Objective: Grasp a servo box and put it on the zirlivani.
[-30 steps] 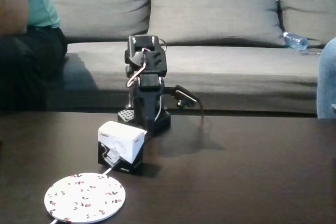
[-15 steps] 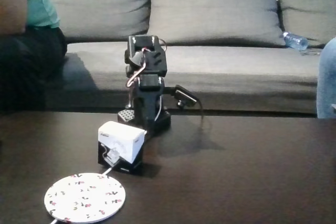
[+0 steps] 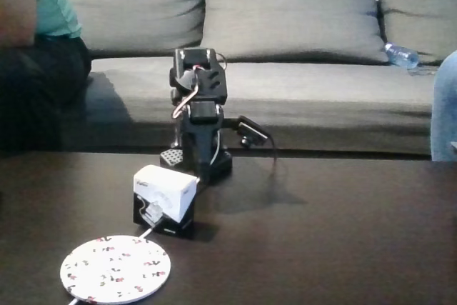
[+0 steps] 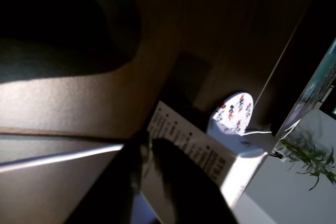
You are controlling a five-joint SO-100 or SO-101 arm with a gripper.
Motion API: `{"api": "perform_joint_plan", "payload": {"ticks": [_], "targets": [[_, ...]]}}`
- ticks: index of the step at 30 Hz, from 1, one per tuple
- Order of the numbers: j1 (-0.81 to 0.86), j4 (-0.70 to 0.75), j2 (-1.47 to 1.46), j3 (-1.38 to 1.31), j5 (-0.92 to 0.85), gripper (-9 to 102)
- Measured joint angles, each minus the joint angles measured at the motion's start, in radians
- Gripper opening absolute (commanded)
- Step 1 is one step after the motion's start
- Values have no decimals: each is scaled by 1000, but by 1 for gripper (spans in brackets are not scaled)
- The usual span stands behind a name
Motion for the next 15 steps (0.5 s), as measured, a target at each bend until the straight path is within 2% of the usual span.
{"api": "perform_joint_plan", "payload": {"ticks": [6, 10, 15], "targets": [[-2, 5, -2, -43, 0, 0], [-20, 38, -14, -166, -48, 6], [-67, 127, -15, -350, -58, 7]]}}
